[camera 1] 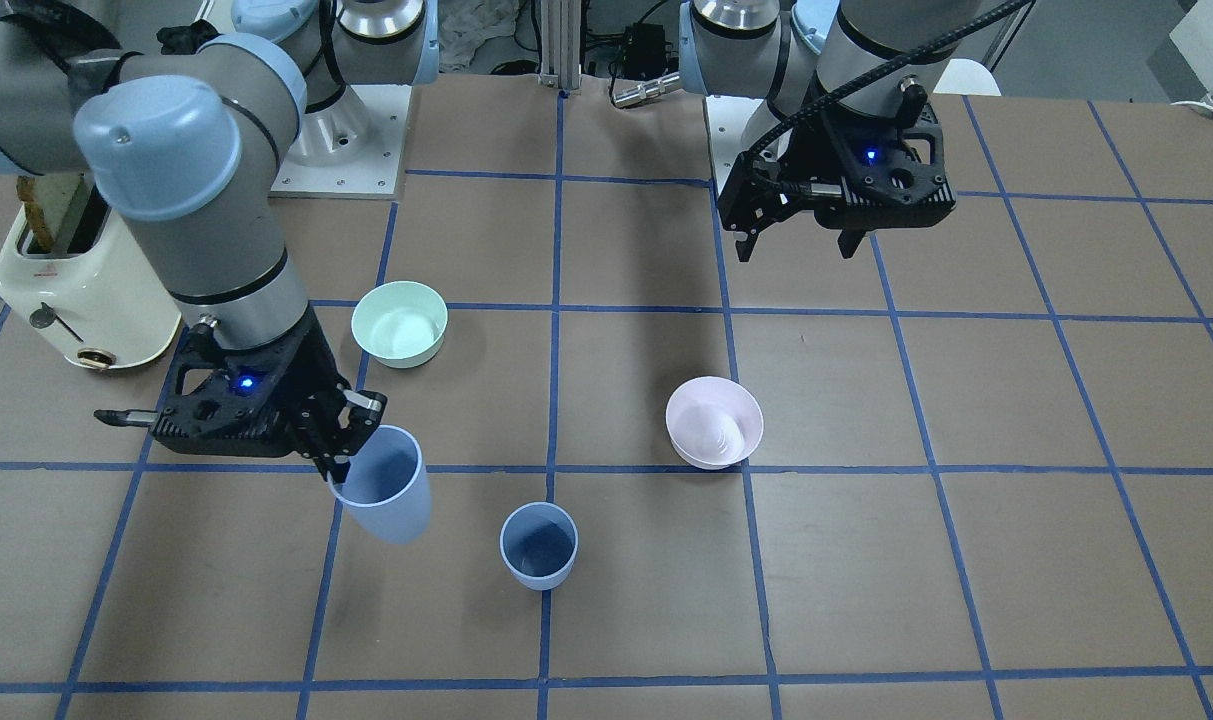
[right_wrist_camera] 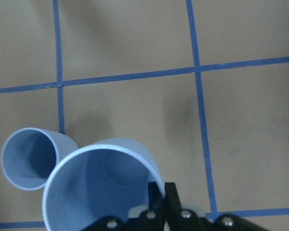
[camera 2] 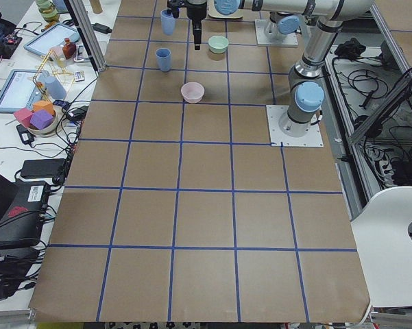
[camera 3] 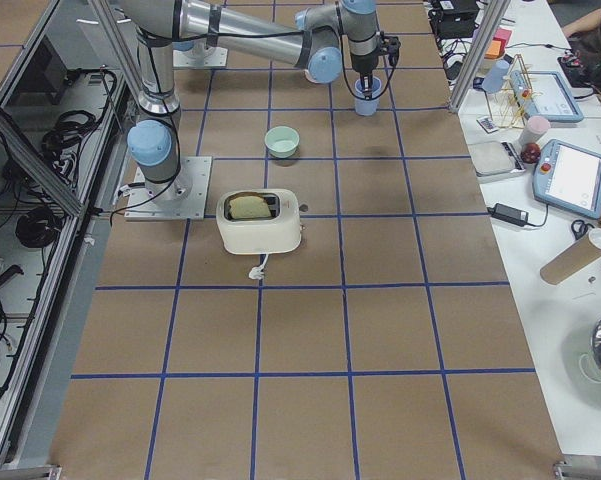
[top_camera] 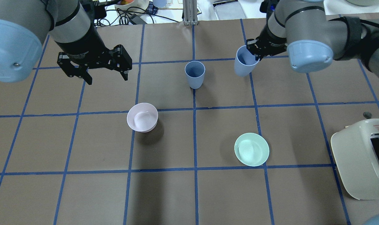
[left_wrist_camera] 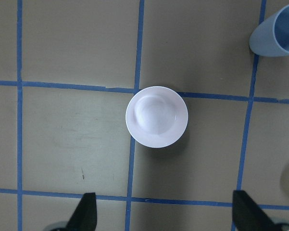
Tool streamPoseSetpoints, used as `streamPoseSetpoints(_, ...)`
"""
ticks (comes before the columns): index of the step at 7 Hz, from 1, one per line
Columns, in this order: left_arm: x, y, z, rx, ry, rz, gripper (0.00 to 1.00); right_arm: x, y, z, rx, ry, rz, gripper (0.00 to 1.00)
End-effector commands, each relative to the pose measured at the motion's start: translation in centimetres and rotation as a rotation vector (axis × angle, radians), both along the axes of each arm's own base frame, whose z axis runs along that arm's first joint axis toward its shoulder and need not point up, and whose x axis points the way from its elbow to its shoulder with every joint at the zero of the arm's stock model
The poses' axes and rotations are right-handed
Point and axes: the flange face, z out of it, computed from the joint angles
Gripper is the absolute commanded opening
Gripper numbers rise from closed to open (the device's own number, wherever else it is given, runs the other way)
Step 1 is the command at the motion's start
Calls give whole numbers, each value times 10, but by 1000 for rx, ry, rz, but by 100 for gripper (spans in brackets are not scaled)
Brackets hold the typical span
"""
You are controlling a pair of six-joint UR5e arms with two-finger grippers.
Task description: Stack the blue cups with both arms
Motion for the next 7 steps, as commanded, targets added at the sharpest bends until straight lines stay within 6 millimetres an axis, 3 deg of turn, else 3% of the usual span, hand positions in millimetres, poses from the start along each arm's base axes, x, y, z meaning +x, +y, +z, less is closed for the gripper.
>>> streamPoseSetpoints(1, 1, 1, 2, -3, -1, 1, 100, 77, -3, 9, -9, -41, -32, 2)
streamPoseSetpoints(2, 1, 1, 3, -5, -3, 1, 100, 105, -13, 5, -15, -8, -28, 2)
streamPoseSetpoints(3, 1, 1, 3, -5, -3, 1, 100, 116, -21, -15, 12, 10, -18, 2)
streamPoseSetpoints(7, 1, 1, 3, -5, -3, 1, 100, 118, -26, -31, 35, 14, -18, 2)
